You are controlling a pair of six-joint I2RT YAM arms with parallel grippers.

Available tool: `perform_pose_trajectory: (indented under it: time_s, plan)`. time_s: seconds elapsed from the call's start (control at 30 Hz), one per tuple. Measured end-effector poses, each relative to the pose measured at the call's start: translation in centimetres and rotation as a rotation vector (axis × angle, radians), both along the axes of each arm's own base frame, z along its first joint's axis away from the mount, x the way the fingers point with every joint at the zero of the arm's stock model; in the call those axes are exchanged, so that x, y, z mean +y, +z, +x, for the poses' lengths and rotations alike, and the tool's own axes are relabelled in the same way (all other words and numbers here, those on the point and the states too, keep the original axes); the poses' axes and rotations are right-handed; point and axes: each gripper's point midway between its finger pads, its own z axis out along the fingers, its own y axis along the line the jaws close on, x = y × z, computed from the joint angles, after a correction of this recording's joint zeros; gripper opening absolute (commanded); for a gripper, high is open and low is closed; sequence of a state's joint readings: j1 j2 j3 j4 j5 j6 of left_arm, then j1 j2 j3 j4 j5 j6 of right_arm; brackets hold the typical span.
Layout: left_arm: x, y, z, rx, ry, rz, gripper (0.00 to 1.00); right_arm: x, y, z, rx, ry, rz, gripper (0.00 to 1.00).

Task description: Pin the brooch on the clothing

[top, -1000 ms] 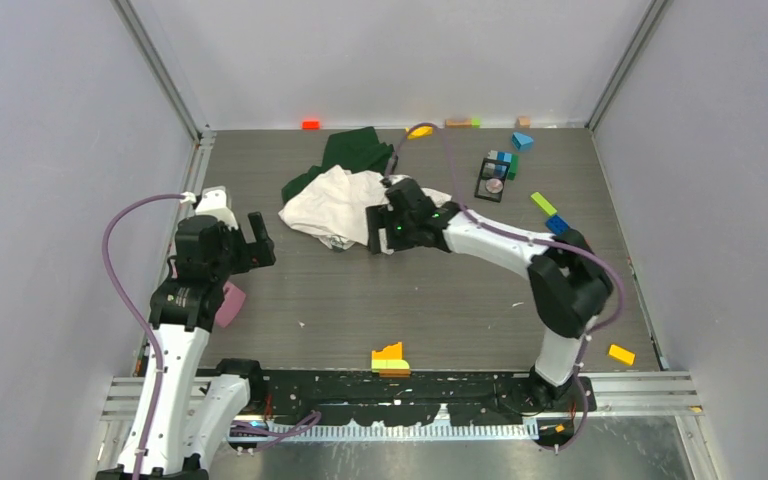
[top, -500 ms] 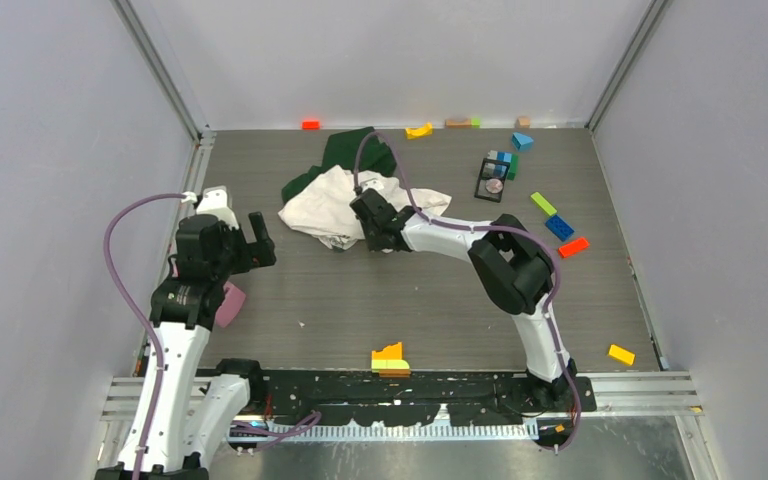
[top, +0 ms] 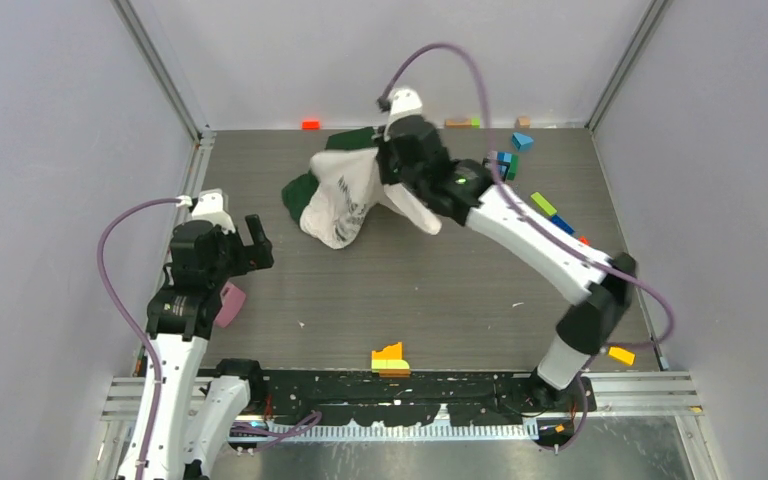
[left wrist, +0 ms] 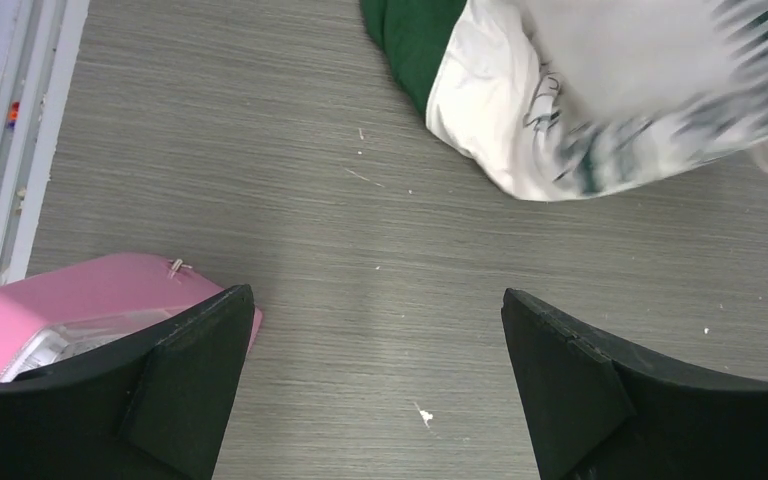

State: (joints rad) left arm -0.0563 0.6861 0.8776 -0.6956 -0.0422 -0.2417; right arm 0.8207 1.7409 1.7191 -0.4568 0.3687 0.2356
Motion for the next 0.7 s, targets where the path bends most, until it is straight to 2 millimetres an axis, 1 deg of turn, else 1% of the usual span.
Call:
perform_pose_trajectory:
  time_s: [0.07, 0.13, 0.2, 0.27, 0.3, 0.33, 0.37, 0.4, 0.43, 0.47, 0.5, 0.57, 0.6, 0.7]
  plan:
    - [0.0, 0.2, -0.1, -0.010, -0.002, 0.002, 0.98, -1.5, 7.5, -1.4, -0.109, 0.009, 0.100, 0.01]
    - [0.0, 0.5, -0.3, -0.026, -0.007, 0.003, 0.98, -4.0, 14.6, -3.8, -0.221, 0.014, 0.207, 0.01]
    - [-0.4, 0.6, -0.5, -0.038, -0.026, -0.007, 0.98, -7.5, 20.1, -6.9, -0.321, 0.010, 0.304, 0.01]
    - [-1.1, 0.4, -0.6, -0.042, -0.062, -0.025, 0.98, -11.0, 23.6, -9.7, -0.405, -0.009, 0.383, 0.01]
    - [-1.5, 0.5, -0.7, -0.046, -0.085, -0.038, 0.98, -12.5, 24.3, -10.7, -0.435, -0.026, 0.410, 0.01]
    - [-2.0, 0.6, -0.7, -0.049, -0.107, -0.053, 0.98, -14.0, 24.7, -11.6, -0.458, -0.053, 0.430, 0.01]
    - [-2.6, 0.6, -0.6, -0.048, -0.127, -0.077, 0.98, -15.6, 24.6, -12.4, -0.478, -0.085, 0.447, 0.01]
    - [-3.0, 0.6, -0.5, -0.046, -0.140, -0.095, 0.98, -16.7, 24.3, -12.9, -0.485, -0.111, 0.452, 0.01]
    - [-3.5, 0.6, -0.5, -0.042, -0.156, -0.124, 0.98, -18.0, 23.6, -13.3, -0.494, -0.147, 0.462, 0.01]
    - [-4.2, 0.6, -0.3, -0.042, -0.171, -0.165, 0.98, -19.0, 22.1, -13.3, -0.487, -0.192, 0.453, 0.01]
    - [-4.7, 0.4, -0.2, -0.039, -0.181, -0.194, 0.98, -19.8, 20.1, -13.2, -0.471, -0.237, 0.434, 0.01]
    - [-5.9, -0.2, 0.0, -0.034, -0.204, -0.276, 0.98, -20.6, 15.0, -12.7, -0.410, -0.306, 0.361, 0.01]
    - [-6.5, -0.8, 0.0, -0.024, -0.213, -0.315, 0.98, -20.8, 12.0, -12.4, -0.368, -0.335, 0.308, 0.01]
    - [-7.9, -3.0, 0.0, 0.031, -0.225, -0.399, 0.98, -21.5, 4.2, -12.0, -0.255, -0.398, 0.158, 0.01]
